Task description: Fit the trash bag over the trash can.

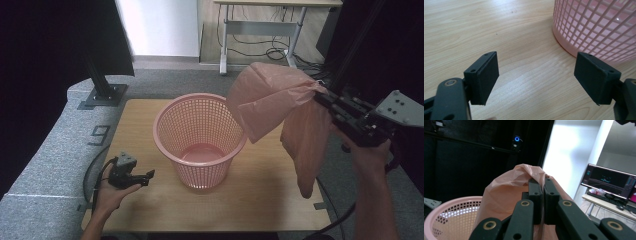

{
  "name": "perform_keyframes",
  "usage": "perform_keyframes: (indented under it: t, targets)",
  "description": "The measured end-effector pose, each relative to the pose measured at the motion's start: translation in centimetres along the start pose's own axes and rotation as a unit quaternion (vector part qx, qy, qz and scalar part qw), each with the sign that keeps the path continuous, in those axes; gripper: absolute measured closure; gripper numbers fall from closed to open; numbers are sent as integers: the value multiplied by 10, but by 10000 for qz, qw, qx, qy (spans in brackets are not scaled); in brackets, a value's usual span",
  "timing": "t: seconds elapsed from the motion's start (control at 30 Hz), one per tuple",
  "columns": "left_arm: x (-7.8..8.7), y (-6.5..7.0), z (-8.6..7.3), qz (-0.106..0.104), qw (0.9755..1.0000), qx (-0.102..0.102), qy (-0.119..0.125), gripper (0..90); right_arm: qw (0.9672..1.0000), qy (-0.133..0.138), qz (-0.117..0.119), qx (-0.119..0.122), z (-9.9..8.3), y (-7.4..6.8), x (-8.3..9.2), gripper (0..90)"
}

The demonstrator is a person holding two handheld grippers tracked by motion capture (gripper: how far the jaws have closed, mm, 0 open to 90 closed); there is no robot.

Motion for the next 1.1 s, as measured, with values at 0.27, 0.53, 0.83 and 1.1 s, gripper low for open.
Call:
perform_keyframes:
  t: [0.27,0.53,0.83,1.1]
  targets:
    - [2,-1,1,-7,10000,20,22,196,9987,-130,293,-392,-18,-15,-33,864]
    - [1,-1,0,2,10000,19,0,196,9944,-483,559,-751,-59,-33,-74,864]
    - [2,-1,0,5,10000,24,17,197,9861,-1087,881,-892,-99,-58,-106,827]
    - [1,-1,-1,19,10000,-1,-8,197,9769,-1491,1209,-936,-132,-75,-111,634]
Point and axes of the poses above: each handheld gripper's, and its own axes: x roughly backward along the jaws, z roughly out of its top, y roughly to its right, the point moved 3 cm from there along -x, roughly forward along the jaws, and after that the axes turned 6 degrees about -z, right-handed, at the moved point
